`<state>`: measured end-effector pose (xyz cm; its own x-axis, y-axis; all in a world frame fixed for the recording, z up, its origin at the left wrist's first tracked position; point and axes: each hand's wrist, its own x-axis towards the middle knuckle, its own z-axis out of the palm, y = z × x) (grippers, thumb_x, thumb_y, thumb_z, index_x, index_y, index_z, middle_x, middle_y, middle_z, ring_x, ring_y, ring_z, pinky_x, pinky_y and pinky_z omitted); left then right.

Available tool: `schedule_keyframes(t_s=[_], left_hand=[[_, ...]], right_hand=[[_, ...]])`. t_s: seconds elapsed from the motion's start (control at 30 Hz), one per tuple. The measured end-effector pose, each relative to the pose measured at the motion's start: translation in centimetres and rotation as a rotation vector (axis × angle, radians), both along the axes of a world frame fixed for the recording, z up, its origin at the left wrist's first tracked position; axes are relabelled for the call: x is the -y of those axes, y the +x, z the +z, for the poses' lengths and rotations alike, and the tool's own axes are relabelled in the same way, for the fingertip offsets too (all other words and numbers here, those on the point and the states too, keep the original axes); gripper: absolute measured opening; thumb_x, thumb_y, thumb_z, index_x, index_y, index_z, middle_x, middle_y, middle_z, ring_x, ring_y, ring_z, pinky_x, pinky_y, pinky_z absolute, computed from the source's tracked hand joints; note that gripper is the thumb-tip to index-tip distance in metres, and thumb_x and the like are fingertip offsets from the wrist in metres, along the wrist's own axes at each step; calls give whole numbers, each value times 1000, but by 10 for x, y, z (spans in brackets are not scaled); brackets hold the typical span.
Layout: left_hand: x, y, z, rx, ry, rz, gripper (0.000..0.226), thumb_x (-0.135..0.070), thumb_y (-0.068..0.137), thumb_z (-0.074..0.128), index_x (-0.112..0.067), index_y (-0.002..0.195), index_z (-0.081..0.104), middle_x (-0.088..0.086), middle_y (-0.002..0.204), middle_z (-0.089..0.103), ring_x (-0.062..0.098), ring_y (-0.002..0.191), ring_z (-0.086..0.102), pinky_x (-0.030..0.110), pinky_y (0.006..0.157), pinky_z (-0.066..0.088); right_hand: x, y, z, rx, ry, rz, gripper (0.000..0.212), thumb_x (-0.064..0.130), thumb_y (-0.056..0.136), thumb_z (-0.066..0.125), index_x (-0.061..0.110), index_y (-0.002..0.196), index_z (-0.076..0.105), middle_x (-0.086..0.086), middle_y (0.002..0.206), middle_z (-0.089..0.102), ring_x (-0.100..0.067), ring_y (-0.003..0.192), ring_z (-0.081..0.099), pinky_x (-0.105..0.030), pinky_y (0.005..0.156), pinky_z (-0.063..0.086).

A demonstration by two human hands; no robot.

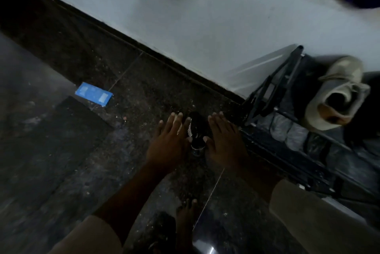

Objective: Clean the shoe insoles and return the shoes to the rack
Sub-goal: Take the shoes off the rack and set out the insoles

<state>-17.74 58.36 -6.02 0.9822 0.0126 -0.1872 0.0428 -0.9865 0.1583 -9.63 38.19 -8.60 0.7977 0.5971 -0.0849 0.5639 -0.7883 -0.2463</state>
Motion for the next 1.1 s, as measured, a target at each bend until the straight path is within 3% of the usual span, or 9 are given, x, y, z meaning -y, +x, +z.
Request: schedule_keyframes(t_s=[0.2, 0.33, 0.53, 0.73, 0.9, 1.03, 1.1], left_hand=[[30, 11, 89, 106, 37, -60, 65, -47, 100, 29, -19, 158, 26, 9, 165, 25, 30, 154, 16, 54, 119, 27], [62, 28, 140, 188, 59, -133, 64, -48, 102, 29, -18, 159, 25, 10, 165, 24, 28, 154, 16, 52, 120, 23], [136, 72, 182, 260, -25, -278, 66, -48, 100, 40, -16, 158, 29, 11, 163, 29, 29, 153, 19, 54, 119, 25], [224, 109, 186, 220, -25, -438, 68, -47, 98, 32, -16, 159, 24, 10, 166, 22, 29, 154, 15, 51, 120, 26], [280, 136, 173, 147, -28, -518, 72, -47, 89, 33, -13, 153, 38, 12, 156, 41, 33, 147, 34, 52, 110, 37], [303, 149, 155, 104, -2, -469, 71, -47, 89, 39, -11, 151, 39, 14, 149, 47, 36, 135, 47, 53, 101, 45], [308, 153, 146, 51, 26, -460, 72, -51, 89, 34, -13, 150, 39, 13, 149, 45, 36, 131, 49, 53, 99, 45]], right_hand=[[40, 1, 98, 106, 133, -84, 67, 41, 98, 51, 7, 155, 36, -13, 163, 33, -29, 154, 21, -48, 119, 31], [81, 6, 155, 154, 190, -145, 64, 40, 100, 46, 7, 155, 37, -12, 162, 33, -29, 154, 23, -48, 119, 29], [161, 21, 207, 279, 202, -242, 60, 33, 97, 51, 7, 151, 43, -13, 159, 38, -32, 150, 30, -49, 114, 32], [247, 37, 215, 311, 131, -389, 63, 36, 88, 44, 4, 143, 52, -17, 152, 47, -37, 147, 37, -54, 107, 37], [299, 46, 196, 280, -14, -506, 57, 46, 91, 48, 12, 137, 58, -9, 145, 54, -30, 142, 44, -48, 100, 27], [323, 52, 183, 111, -108, -572, 53, 48, 85, 50, 19, 128, 60, -2, 131, 58, -25, 134, 45, -53, 98, 30], [331, 56, 177, 20, -163, -582, 41, 49, 84, 52, 23, 113, 64, 1, 116, 59, -24, 125, 47, -52, 95, 35]])
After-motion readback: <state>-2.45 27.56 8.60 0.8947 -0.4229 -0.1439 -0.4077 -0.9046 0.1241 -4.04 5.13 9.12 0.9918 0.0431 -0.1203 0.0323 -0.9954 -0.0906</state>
